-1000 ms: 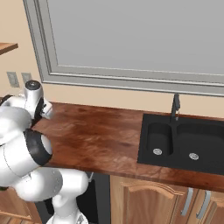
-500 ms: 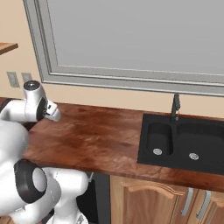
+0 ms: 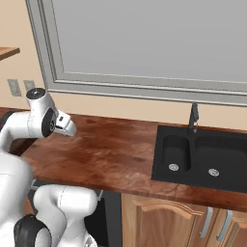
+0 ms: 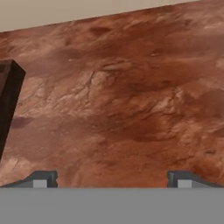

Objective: Place the bowl with donut and the cupcake onto the tray.

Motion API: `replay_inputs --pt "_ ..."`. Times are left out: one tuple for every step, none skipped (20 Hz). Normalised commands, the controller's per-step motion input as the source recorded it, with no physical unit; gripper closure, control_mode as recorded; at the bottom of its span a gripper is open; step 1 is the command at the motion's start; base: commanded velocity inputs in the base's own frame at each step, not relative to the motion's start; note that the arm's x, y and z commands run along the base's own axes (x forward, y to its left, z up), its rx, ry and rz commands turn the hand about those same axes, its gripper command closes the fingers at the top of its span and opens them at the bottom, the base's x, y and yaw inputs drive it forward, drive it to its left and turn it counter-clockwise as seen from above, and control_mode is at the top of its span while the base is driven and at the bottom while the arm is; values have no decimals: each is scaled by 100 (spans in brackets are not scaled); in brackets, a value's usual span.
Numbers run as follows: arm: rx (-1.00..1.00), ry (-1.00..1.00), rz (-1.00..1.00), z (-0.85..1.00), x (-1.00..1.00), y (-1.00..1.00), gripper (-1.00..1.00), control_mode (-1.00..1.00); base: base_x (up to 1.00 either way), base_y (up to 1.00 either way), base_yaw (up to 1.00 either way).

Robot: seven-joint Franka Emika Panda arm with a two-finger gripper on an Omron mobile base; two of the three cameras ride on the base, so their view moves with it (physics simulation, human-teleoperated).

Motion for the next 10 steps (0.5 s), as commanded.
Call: replay_inputs --pt "-8 0 0 41 -63 -60 -100 -100 0 0 0" --pt "-7 0 0 41 -57 -56 -100 -100 0 0 0" --pt "-7 0 0 38 -55 -58 -100 -100 0 0 0" --pt "-7 0 0 34 -54 -59 -100 -100 0 0 0" --pt "-7 0 0 40 -46 -50 -100 -100 0 0 0" --pt "-6 0 0 44 -44 -44 -100 -100 0 0 0" --pt "-4 0 0 44 -50 -39 -100 -100 0 0 0" --pt "-1 0 0 47 -48 -31 -100 -100 0 0 0" --pt "-2 -1 0 48 -46 -19 -100 -100 0 0 0" --pt "0 -4 2 48 -49 -20 -100 -100 0 0 0"
